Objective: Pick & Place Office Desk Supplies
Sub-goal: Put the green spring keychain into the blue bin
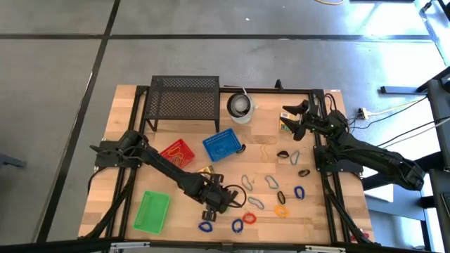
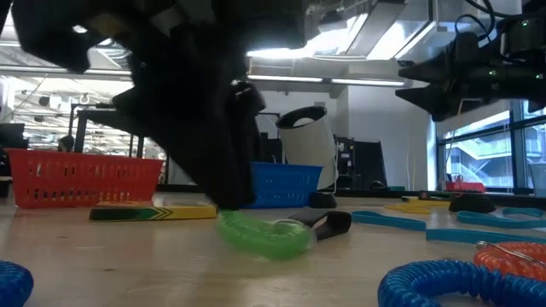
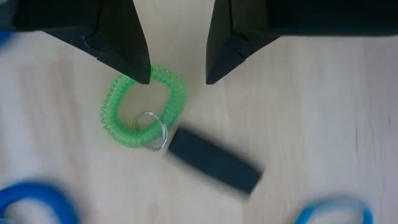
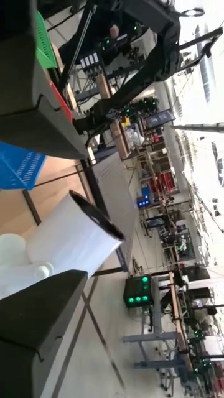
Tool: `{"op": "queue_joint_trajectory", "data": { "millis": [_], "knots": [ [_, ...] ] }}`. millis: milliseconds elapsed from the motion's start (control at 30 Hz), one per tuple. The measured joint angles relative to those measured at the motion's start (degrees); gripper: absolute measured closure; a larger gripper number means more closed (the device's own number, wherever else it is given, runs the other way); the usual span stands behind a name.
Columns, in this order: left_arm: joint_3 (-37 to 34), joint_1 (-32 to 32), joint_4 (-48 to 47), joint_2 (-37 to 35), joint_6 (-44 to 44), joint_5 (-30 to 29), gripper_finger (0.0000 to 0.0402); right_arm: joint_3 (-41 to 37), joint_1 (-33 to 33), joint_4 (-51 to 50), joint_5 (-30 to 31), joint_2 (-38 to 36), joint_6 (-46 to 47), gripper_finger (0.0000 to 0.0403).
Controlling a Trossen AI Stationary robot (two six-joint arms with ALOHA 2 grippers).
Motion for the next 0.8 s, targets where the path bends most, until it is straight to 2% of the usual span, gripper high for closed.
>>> {"op": "queue_joint_trajectory", "data": {
  "millis": [133, 233, 500, 800],
  "knots": [
    [0.00, -0.10, -7.12, -0.02, -6.91, 0.59, 0.0251, 0.00, 0.83, 0.29, 1.21, 0.00, -0.23, 0.0092],
    [0.21, -0.10, -8.10, -0.02, -9.09, 0.56, 0.0251, 0.00, 1.31, 0.31, 2.89, 0.00, -0.39, 0.0092],
    [6.42, 0.10, -10.54, -0.07, -5.83, -0.46, 0.0251, 0.00, 1.51, 0.33, 2.97, 0.00, -0.37, 0.0092],
    [4.59, 0.35, -6.86, -0.03, -4.64, -0.98, 0.0251, 0.00, 1.51, 0.31, 2.94, 0.00, -0.35, 0.0092]
  ]
}}
